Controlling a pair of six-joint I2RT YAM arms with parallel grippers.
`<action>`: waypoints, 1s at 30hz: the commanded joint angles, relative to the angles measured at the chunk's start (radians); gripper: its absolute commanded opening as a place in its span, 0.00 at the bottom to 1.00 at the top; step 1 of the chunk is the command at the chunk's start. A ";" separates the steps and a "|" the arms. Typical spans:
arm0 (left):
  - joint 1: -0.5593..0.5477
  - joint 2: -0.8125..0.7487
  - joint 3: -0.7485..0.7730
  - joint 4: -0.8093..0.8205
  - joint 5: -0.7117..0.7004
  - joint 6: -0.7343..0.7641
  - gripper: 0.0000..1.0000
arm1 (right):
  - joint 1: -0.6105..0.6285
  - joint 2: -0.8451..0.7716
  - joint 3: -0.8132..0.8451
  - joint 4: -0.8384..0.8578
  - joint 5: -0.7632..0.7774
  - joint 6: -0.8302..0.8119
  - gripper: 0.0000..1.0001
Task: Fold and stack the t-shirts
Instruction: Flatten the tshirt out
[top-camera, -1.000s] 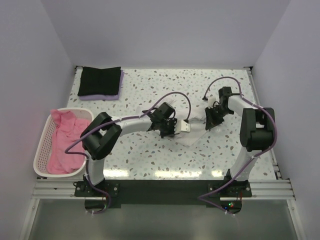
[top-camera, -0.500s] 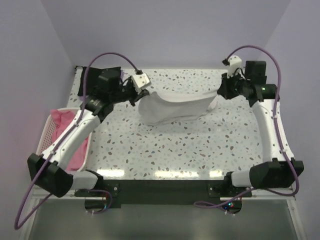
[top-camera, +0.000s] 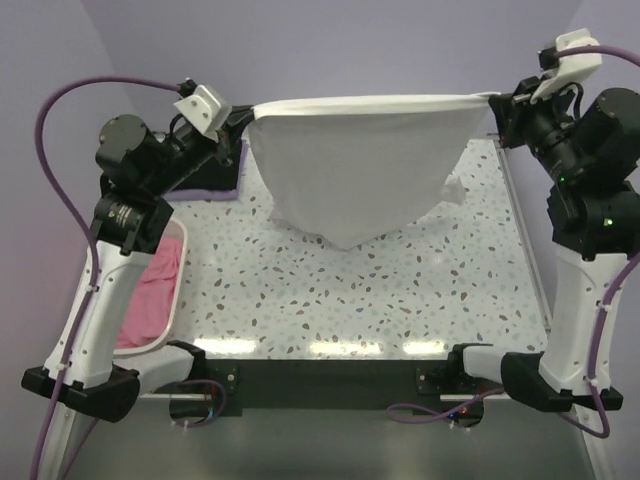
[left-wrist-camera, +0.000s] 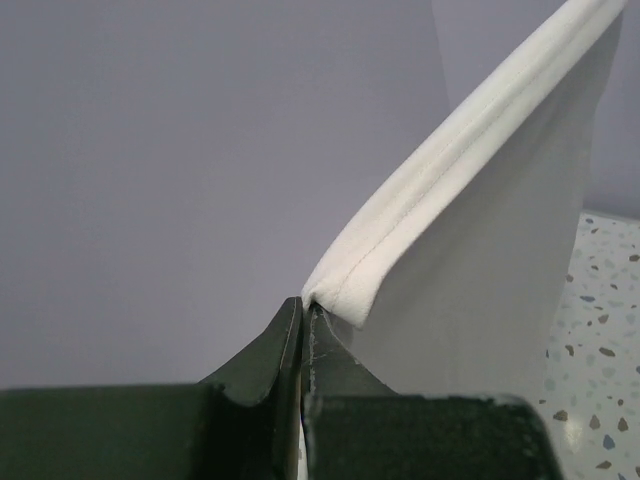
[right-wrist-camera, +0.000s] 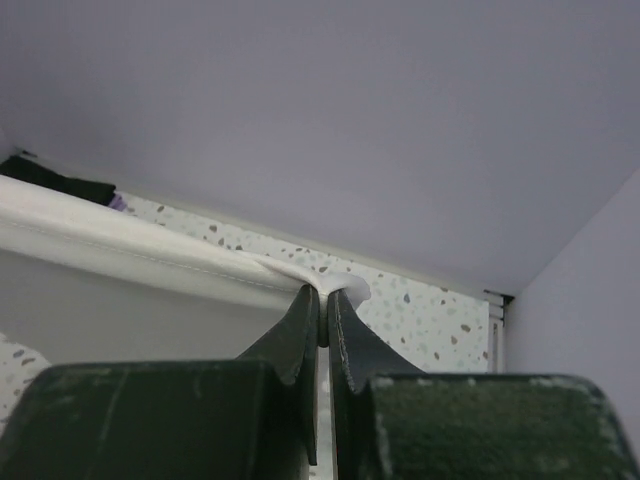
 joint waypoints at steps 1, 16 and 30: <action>0.010 -0.047 0.106 0.039 -0.083 -0.034 0.00 | -0.009 -0.052 0.086 0.060 0.109 0.018 0.00; 0.010 -0.055 0.154 0.063 -0.144 -0.012 0.00 | -0.007 -0.031 0.129 0.130 0.136 0.001 0.00; 0.010 -0.228 0.054 0.039 -0.240 -0.051 0.00 | -0.009 -0.251 0.011 0.131 0.015 -0.114 0.00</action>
